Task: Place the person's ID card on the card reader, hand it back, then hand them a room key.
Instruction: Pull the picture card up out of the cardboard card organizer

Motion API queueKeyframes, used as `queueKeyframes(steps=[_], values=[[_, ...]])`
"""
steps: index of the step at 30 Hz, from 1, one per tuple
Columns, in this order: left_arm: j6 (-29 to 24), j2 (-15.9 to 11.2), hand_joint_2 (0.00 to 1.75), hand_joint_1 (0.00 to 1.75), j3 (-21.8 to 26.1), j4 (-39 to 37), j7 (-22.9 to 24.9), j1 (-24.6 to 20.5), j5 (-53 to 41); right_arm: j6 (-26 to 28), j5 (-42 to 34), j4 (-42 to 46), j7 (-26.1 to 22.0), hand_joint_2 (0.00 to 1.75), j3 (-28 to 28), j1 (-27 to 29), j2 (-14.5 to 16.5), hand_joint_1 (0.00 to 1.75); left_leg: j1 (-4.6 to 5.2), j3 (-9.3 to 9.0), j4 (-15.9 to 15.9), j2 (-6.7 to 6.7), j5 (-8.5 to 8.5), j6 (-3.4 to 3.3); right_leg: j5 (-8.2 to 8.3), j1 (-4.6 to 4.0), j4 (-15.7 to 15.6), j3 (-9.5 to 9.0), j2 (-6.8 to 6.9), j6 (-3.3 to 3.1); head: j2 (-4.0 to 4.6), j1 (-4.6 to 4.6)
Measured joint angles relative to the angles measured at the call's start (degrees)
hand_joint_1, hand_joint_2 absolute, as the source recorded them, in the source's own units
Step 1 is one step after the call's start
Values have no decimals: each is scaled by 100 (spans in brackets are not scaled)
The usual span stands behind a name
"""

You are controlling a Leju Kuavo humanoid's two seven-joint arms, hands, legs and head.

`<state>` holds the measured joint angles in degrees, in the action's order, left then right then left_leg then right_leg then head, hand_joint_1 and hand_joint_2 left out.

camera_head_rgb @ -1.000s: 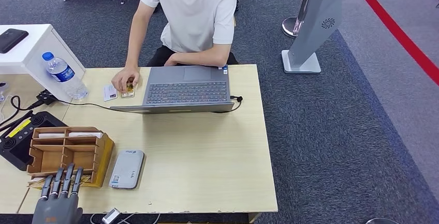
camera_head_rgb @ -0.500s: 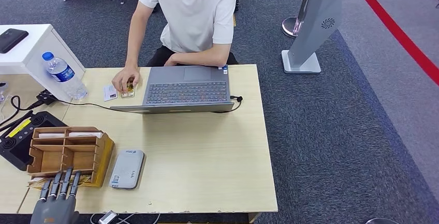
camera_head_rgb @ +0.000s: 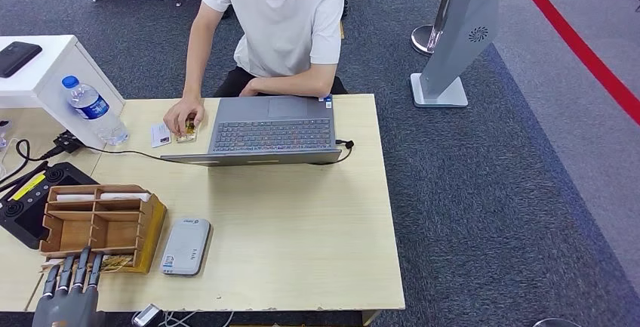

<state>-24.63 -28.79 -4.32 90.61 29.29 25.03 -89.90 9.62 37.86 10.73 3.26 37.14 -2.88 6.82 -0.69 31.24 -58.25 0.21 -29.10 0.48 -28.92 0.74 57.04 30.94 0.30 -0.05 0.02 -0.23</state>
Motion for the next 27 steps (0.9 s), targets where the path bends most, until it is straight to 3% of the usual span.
queueKeyframes(steps=[14, 27], values=[[13, 36, 175, 0, 68, -24, 114, 44, -1, 4, 35, 0, 2, 175, 13, 0, 0, 0, 0, -1, 0, 0, 0, 0, 0, 0, 0, 1, 0, 0, 0, 1], [-349, -382, 175, 0, -304, -27, 583, -205, -2, 7, 117, 0, 2, 175, 20, -4, 0, 0, 0, -1, 0, 1, 0, 0, 0, 0, 0, 1, 0, 0, 0, 2]])
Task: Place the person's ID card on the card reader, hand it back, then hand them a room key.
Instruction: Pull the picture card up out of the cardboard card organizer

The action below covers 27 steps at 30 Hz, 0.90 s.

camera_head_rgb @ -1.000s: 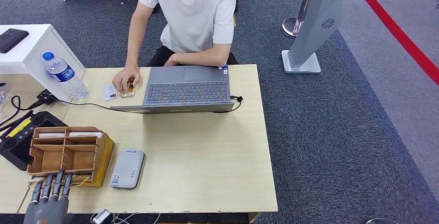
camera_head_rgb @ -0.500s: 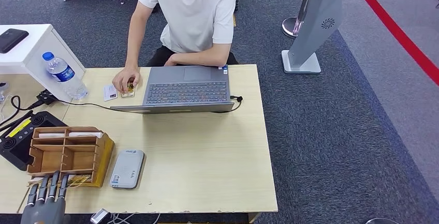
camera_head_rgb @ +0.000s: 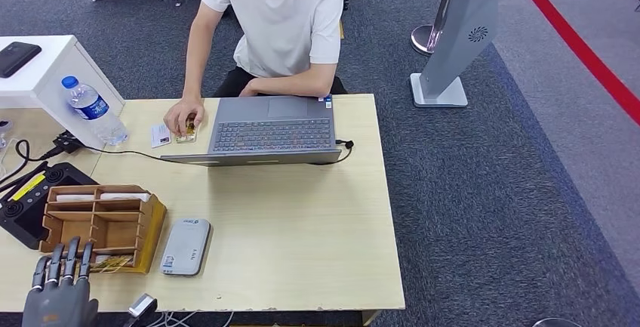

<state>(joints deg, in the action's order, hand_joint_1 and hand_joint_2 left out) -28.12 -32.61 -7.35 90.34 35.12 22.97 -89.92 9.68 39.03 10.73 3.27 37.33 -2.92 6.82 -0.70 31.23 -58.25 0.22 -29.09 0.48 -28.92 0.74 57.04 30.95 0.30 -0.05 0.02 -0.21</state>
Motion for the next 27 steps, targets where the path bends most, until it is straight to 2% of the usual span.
queueKeyframes(steps=[17, 27], values=[[-18, -481, 175, 0, -840, -4, 467, -371, 0, -30, 82, 0, 18, 175, 22, -1, 0, 0, 0, 0, 0, 0, 0, 0, 0, 0, 0, 1, 0, 0, 0, -3], [-20, -555, 175, 0, -1134, -80, 484, -591, 0, -42, 128, 0, 16, 175, 26, -1, 0, 0, 0, 0, 0, 0, 0, 0, 0, 0, 0, 1, 0, 0, 0, -1]])
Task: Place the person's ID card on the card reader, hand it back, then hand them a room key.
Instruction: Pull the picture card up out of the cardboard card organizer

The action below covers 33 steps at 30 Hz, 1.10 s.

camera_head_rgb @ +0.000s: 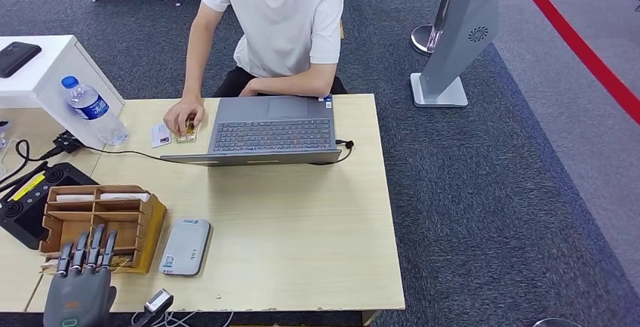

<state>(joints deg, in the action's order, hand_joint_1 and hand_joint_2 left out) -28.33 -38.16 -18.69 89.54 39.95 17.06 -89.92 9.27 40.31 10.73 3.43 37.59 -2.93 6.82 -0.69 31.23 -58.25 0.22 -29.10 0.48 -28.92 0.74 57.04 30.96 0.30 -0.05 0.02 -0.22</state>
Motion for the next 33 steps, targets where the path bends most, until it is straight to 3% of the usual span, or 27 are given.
queueKeyframes(steps=[33], values=[[-259, 190, 175, 0, 70, -557, -230, -57, 2, -33, 84, 0, 2, 175, 4, 1, 0, 0, 0, 0, 0, 0, 0, 0, 0, 0, 0, 0, 0, 0, 0, 0]])
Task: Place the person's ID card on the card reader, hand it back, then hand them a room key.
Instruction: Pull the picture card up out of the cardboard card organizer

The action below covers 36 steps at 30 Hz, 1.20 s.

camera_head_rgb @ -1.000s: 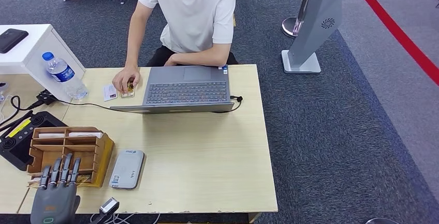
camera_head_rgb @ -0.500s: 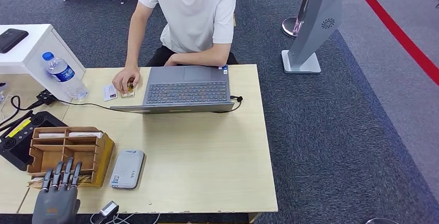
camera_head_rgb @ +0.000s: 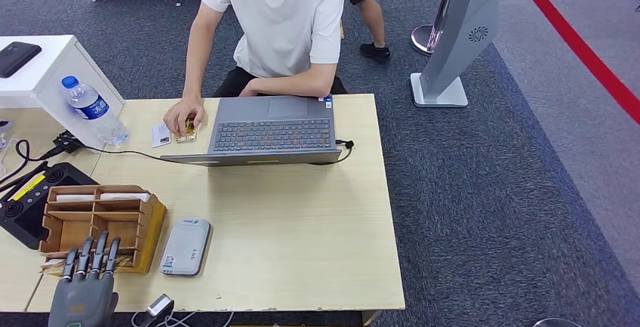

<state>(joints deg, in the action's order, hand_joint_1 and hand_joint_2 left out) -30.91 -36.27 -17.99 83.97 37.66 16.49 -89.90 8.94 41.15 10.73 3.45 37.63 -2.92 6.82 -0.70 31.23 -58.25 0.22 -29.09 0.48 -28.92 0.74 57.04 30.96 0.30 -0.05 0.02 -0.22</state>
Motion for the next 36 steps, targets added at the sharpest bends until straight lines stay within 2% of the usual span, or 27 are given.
queueKeyframes(steps=[36], values=[[-6, 64, 175, 0, 238, 2, -113, 13, 0, -10, 62, 0, 4, 175, 9, 0, 0, 0, 0, 0, 0, 0, 0, 0, 0, 0, 0, 0, 0, 0, 0, 0]])
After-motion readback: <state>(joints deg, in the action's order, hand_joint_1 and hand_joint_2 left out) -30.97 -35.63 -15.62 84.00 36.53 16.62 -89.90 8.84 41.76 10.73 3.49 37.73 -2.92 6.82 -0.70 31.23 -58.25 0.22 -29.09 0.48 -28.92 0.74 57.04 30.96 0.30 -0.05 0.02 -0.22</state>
